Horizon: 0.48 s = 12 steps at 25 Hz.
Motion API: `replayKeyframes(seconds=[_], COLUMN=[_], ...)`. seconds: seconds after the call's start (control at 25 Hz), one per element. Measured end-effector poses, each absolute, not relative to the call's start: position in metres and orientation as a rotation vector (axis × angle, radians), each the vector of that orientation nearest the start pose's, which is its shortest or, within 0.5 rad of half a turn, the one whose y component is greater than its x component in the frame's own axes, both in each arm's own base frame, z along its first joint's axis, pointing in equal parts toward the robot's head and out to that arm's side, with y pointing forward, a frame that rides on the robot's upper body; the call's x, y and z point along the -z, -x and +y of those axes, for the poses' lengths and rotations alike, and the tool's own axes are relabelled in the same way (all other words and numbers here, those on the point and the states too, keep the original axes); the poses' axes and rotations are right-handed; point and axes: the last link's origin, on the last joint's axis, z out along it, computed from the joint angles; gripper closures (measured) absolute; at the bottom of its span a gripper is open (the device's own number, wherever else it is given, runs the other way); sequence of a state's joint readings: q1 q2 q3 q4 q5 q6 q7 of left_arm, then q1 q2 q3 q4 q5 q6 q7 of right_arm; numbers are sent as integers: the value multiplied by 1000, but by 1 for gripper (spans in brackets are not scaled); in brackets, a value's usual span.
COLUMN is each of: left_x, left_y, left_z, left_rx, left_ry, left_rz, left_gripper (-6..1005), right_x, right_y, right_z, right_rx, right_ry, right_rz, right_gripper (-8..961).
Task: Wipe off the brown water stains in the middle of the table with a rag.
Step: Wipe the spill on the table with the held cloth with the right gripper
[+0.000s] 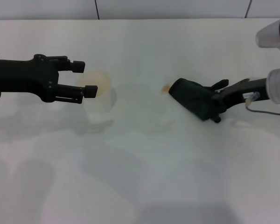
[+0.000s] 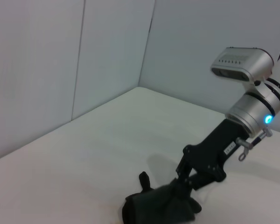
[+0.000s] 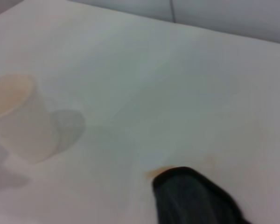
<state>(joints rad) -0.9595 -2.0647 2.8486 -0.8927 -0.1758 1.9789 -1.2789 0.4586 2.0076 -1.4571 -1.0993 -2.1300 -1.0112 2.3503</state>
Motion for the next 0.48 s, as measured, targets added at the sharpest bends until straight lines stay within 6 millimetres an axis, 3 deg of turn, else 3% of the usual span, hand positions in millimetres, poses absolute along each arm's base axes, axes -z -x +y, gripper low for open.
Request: replayKeyframes(seconds=[0.48], left_x=[-63], left_y=[228], left_z=[352], left_rx=[550], left_ry=[2844], left_rz=[-554], left_gripper=[125], right_x=[49], right_y=[-184], right_z=[369], right_rx=[-64], right_ry=[2667], right_rz=[874], right_gripper=[881])
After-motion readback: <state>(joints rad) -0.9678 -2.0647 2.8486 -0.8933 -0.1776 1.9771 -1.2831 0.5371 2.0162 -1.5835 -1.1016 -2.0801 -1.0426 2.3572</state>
